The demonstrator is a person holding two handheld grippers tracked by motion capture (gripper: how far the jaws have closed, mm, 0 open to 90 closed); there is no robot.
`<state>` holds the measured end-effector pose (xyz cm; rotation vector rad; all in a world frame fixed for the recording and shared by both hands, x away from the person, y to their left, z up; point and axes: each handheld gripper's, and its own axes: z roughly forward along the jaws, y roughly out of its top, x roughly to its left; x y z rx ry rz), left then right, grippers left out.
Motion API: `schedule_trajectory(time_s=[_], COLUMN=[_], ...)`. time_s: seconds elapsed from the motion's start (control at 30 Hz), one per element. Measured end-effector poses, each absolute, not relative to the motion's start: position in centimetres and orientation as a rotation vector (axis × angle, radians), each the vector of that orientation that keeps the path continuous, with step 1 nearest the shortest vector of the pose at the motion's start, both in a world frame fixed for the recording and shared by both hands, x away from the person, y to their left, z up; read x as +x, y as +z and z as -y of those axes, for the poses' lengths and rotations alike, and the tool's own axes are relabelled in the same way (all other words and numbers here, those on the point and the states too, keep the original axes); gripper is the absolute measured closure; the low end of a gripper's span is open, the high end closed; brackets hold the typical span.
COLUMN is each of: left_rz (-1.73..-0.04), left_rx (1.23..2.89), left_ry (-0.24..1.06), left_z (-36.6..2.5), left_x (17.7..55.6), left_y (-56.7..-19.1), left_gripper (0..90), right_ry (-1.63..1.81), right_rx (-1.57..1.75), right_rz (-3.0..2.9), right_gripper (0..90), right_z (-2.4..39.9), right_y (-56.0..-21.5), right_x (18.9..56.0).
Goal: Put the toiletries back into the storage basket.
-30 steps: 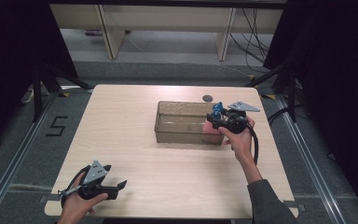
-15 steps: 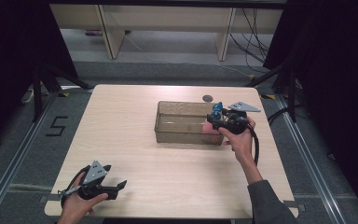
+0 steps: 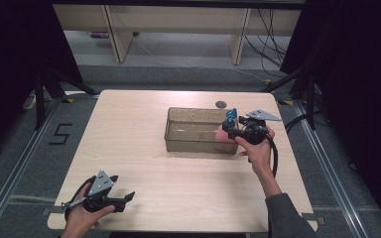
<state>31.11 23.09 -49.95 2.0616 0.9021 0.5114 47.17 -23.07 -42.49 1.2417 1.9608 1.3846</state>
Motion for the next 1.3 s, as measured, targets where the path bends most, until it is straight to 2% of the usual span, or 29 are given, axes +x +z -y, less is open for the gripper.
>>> schedule_trajectory(time_s=[0.13, 0.83, 0.87, 1.03, 1.17, 1.3], left_rz=[-0.92, -0.901, -0.922, -0.903, -0.924, -0.902], left_rx=[2.027, 2.061, 2.025, 2.062, 2.016, 2.049], left_ry=[0.505, 0.513, 0.505, 0.51, 0.508, 0.522], left_z=[-22.9, -23.1, -22.9, -23.1, -22.9, -23.1], left_x=[31.0, 31.1, 31.0, 31.1, 31.1, 31.2], left_y=[-50.1, -49.9, -50.1, -49.9, -50.1, -49.9], left_gripper=[16.5, 16.4, 16.5, 16.4, 16.4, 16.5], right_ry=[1.392, 1.376, 1.393, 1.377, 1.429, 1.434], right_rx=[1.252, 1.266, 1.265, 1.284, 1.3, 1.272], right_rz=[-1.95, -1.958, -1.954, -1.957, -1.95, -1.948], right_gripper=[24.0, 23.8, 23.8, 23.9, 23.9, 23.9], right_z=[23.2, 23.9, 23.9, 23.9, 23.8, 23.8], right_y=[-42.2, -42.6, -42.6, -42.6, -42.4, -42.4], right_x=[46.8, 45.9, 45.8, 45.5, 45.0, 44.8])
